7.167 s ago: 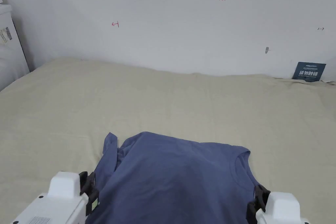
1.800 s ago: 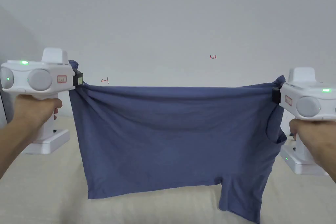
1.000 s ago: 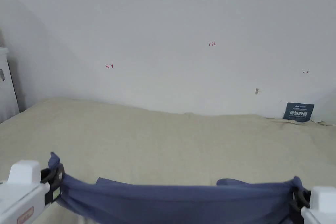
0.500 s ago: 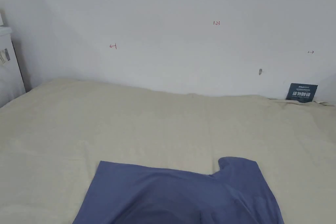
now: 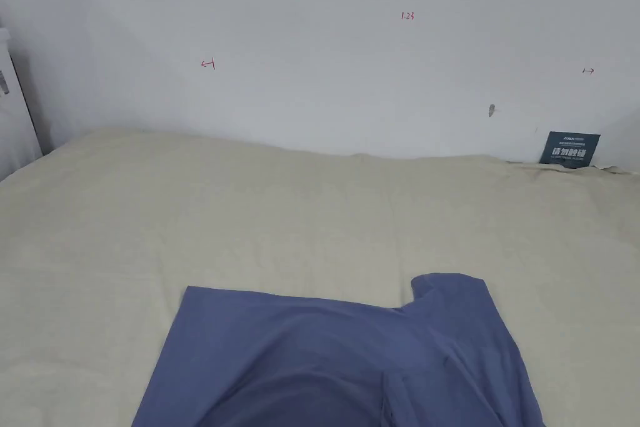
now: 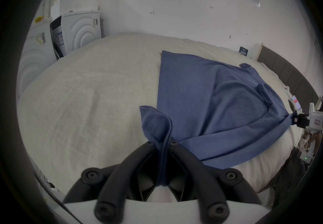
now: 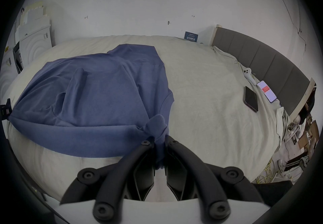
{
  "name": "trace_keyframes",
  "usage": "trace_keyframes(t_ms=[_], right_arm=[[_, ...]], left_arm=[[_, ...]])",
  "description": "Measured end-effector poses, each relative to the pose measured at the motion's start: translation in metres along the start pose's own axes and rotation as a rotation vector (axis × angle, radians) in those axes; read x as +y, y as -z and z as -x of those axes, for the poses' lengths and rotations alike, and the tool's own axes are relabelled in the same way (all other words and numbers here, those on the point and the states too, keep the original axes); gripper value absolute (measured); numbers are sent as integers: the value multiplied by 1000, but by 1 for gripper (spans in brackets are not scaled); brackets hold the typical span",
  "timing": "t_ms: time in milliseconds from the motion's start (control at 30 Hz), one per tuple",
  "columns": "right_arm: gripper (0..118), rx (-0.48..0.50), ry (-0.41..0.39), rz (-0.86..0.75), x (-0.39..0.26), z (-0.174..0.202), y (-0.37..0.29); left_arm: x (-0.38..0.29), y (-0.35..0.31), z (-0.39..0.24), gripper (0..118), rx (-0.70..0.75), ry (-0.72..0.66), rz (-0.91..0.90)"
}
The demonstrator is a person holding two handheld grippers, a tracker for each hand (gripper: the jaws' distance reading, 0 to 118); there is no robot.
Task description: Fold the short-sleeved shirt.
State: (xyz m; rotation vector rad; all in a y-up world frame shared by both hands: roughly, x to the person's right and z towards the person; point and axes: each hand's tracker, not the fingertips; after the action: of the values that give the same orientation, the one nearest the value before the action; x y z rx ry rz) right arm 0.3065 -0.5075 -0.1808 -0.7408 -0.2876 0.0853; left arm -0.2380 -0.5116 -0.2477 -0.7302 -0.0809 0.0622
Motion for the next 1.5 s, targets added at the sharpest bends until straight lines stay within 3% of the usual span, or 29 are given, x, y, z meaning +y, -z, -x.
trace_keyframes(t_ms=[133, 267, 367, 600, 700, 733, 800, 833, 900, 933, 1500], right_arm=[[49, -27, -8, -5, 0, -9, -12], [50, -20, 11, -70, 8, -17, -34], [62, 7, 38, -150, 18, -17, -50], [61, 102, 69, -278, 44, 6, -68], [57, 112, 63, -284, 49, 21, -68], [45, 121, 66, -290, 50, 25, -67], [10, 144, 70, -309, 50, 33, -67], [1, 147, 62, -313, 49, 38, -67], [1, 144, 51, -328, 46, 46, -67], [1, 151, 49, -325, 46, 48, -67], [0, 142, 53, -312, 45, 62, -66]], left_arm=[[3, -15, 0, 48, 1, -39, -12], [10, -36, 3, 53, 2, -56, -93], [21, -52, 1, 55, 23, -51, -192], [50, -68, -16, 55, -40, -41, -298], [57, -67, -32, 49, -51, -21, -300], [57, -67, -38, 43, -59, -6, -302], [58, -68, -50, 24, -64, 17, -302], [58, -68, -56, 17, -65, 26, -300], [54, -68, -64, 1, -70, 39, -298], [52, -68, -67, 0, -71, 42, -298], [28, -62, -29, 0, -46, -75, -176]])
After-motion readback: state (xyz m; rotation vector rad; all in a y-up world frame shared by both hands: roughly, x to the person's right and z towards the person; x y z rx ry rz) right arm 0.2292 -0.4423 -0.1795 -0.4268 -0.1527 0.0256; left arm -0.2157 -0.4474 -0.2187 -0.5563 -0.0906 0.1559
